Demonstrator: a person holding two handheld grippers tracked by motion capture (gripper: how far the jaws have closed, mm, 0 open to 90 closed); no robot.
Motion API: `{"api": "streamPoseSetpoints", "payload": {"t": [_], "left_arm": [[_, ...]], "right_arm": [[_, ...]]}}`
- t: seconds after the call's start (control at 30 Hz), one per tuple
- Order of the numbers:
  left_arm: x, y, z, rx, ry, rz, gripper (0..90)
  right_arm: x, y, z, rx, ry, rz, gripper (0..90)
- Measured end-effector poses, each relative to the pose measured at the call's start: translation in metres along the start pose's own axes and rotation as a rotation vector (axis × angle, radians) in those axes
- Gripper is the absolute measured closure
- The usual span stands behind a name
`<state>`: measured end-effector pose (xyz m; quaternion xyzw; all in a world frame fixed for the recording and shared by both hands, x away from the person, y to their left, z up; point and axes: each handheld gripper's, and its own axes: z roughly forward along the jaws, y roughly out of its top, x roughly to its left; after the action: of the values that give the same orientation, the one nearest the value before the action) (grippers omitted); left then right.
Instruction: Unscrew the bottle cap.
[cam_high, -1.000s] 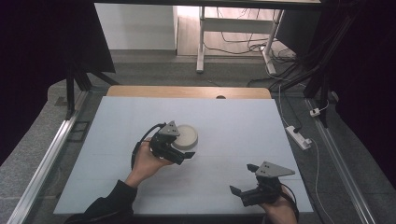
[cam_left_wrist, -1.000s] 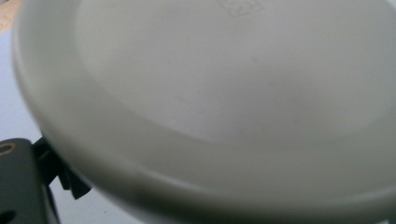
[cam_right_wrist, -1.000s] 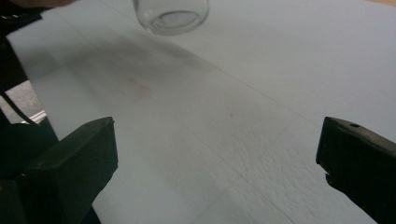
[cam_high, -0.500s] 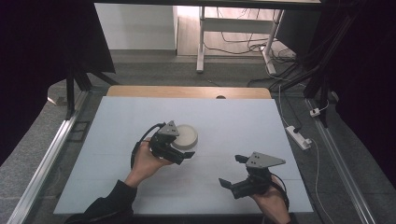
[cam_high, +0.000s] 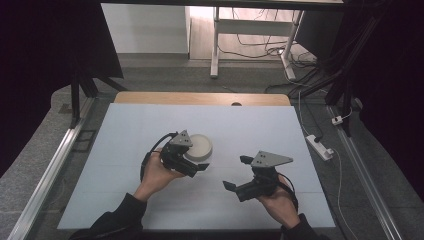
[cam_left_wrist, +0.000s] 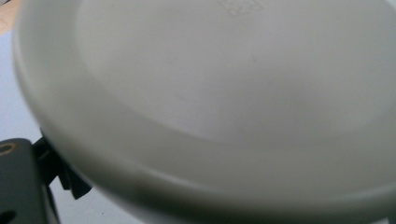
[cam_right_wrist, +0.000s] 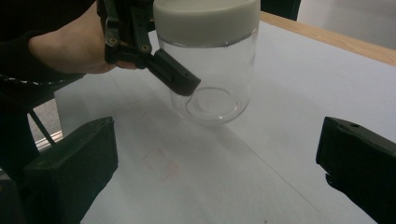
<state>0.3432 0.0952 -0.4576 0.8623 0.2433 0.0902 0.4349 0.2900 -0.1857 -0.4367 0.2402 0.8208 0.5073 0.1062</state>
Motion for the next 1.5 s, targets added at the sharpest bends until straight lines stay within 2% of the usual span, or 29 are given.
{"api": "streamPoseSetpoints", "payload": {"t": [0.2,0.47,0.73,0.93,1.23,1.33,1.5], "left_arm": [[-0.001,0.0,0.001,0.003,-0.008,0.008,7.2],[-0.003,-0.001,0.004,0.004,-0.021,0.017,7.3],[-0.006,-0.001,0.005,0.003,-0.035,0.029,7.3],[-0.007,0.0,0.006,0.005,-0.043,0.038,7.3],[-0.008,0.0,0.007,0.009,-0.064,0.064,7.3],[-0.009,0.001,0.006,-0.002,-0.072,0.063,7.3],[-0.008,0.0,0.007,-0.002,-0.083,0.061,7.3]], "right_arm": [[0.0,0.011,0.013,0.02,-0.026,-0.02,0.0],[0.0,0.023,0.027,0.011,-0.043,-0.041,0.0],[-0.006,0.042,0.047,-0.016,-0.004,-0.009,0.0],[-0.004,0.05,0.063,-0.023,0.032,-0.001,0.0],[0.0,0.054,0.078,-0.013,0.076,-0.017,0.8],[-0.002,0.053,0.081,-0.013,0.089,-0.017,5.6],[-0.004,0.05,0.083,-0.028,0.099,-0.021,6.5]]}}
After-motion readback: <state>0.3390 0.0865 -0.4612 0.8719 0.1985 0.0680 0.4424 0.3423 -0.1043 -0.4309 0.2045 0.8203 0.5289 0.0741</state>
